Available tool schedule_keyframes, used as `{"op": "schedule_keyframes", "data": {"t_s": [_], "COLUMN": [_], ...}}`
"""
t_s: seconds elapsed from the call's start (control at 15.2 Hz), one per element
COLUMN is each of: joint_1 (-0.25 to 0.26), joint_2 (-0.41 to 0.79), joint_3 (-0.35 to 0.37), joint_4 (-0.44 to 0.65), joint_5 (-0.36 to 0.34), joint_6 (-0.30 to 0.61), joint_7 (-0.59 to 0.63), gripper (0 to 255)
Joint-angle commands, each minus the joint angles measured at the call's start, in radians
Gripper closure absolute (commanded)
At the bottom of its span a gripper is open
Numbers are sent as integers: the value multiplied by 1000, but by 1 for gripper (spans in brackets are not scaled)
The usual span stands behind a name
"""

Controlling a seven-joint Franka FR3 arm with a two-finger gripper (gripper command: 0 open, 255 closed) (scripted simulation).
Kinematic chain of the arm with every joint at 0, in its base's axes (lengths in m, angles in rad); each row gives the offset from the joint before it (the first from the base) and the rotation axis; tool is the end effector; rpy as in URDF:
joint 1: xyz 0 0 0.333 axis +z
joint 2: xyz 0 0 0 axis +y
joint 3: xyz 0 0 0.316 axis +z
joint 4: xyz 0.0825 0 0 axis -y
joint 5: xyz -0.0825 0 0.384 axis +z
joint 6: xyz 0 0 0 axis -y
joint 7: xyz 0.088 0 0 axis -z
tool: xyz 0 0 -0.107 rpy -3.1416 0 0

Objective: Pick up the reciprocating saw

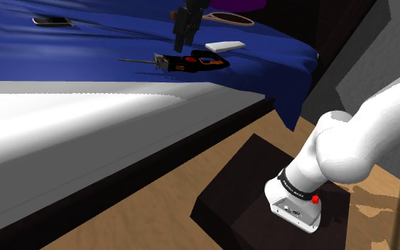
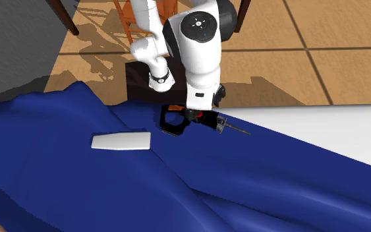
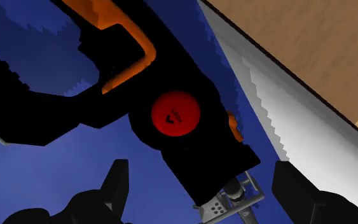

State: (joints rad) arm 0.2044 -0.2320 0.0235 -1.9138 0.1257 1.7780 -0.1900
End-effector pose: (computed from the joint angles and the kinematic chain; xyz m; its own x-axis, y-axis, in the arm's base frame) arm 0.4808 0.1238 0.6015 0.9181 0.3793 0.1153 0.3906 -0.9152 -0.0992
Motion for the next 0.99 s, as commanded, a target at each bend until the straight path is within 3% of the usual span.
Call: {"op": "schedule_keyframes", "data": {"t_s": [0.0,0.07,0.73,0.79,0.92], "joint_1": [18,27,28,28,28], "joint_2": [61,92,86,86,86], "joint_3": [13,21,23,23,22], "joint_4": [54,85,-22,-24,-24], "joint_5": [7,10,13,13,13], "joint_6": [-1,-6,95,97,97], "joint_7": [-32,-44,-56,-56,-56], "gripper": [0,0,0,255,255]}}
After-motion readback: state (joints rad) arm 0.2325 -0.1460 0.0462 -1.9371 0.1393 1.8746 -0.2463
